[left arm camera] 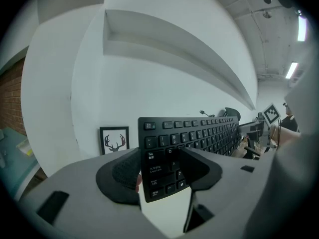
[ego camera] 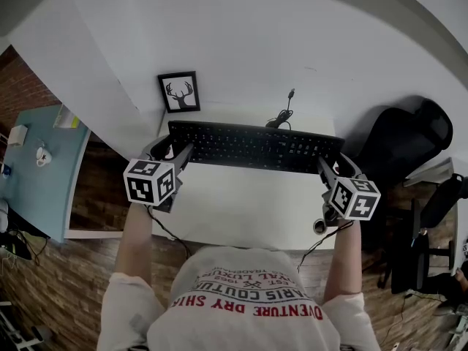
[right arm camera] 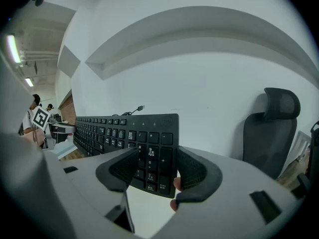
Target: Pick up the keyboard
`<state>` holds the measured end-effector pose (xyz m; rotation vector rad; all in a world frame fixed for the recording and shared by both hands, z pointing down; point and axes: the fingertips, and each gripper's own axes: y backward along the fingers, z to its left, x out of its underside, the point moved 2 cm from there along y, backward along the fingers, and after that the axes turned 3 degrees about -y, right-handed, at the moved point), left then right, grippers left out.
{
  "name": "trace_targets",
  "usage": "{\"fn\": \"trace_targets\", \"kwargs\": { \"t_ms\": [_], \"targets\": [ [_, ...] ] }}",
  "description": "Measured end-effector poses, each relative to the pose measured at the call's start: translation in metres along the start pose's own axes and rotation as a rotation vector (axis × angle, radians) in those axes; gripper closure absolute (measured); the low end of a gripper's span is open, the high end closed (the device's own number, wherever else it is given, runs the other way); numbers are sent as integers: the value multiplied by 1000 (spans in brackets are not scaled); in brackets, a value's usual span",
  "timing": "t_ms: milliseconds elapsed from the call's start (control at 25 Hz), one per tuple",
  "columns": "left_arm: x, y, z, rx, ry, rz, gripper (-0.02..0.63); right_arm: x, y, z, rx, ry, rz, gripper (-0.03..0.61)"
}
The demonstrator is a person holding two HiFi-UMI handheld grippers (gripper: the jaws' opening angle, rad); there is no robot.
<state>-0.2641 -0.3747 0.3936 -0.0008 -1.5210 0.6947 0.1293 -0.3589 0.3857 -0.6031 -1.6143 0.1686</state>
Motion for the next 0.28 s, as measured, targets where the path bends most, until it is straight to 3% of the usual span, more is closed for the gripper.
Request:
{"fn": "trace_targets", "kwargs": {
  "t_ms": [280],
  "targets": [
    [-2, -3, 0, -4, -11, 11, 354, 3, -3, -2, -2, -13, 9, 319]
  ]
}}
